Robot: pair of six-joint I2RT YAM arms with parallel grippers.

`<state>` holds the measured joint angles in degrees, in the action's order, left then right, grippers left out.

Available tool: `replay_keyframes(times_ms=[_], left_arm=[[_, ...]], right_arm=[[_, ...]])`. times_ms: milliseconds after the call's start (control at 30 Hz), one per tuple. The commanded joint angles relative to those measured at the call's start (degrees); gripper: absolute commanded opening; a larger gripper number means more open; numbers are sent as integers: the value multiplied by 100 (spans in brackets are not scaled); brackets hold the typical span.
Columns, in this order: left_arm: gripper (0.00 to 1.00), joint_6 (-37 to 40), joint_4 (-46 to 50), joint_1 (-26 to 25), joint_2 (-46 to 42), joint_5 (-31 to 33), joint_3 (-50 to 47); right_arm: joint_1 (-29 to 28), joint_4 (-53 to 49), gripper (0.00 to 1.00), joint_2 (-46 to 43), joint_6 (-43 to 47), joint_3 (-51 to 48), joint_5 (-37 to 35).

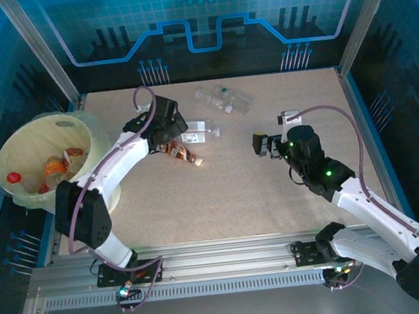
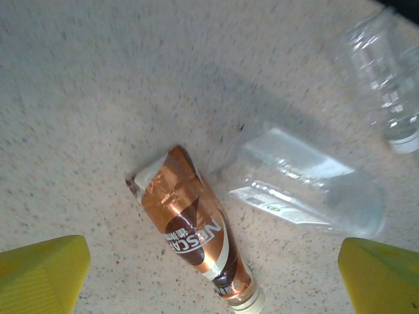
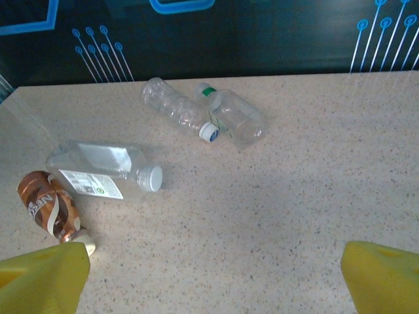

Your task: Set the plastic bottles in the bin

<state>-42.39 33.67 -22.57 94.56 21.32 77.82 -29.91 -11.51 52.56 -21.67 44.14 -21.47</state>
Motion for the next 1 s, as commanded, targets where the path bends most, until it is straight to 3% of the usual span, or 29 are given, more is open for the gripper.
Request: replay_keyframes(times_ms=[0, 333, 567, 967], left_arm=[[99, -427, -286, 20, 334, -298, -62], [98, -912, -1083, 265, 1023, -738, -565], [90, -890, -1473, 305, 1424, -985, -776], [59, -621, -1750, 336, 1309, -1069, -1150]], right_arm=[[63, -312, 100, -87, -76, 104, 150], [91, -669, 100, -262, 92, 279, 144], [99, -759, 100, -360, -26, 213, 136], [100, -599, 100, -116, 67, 241, 835]])
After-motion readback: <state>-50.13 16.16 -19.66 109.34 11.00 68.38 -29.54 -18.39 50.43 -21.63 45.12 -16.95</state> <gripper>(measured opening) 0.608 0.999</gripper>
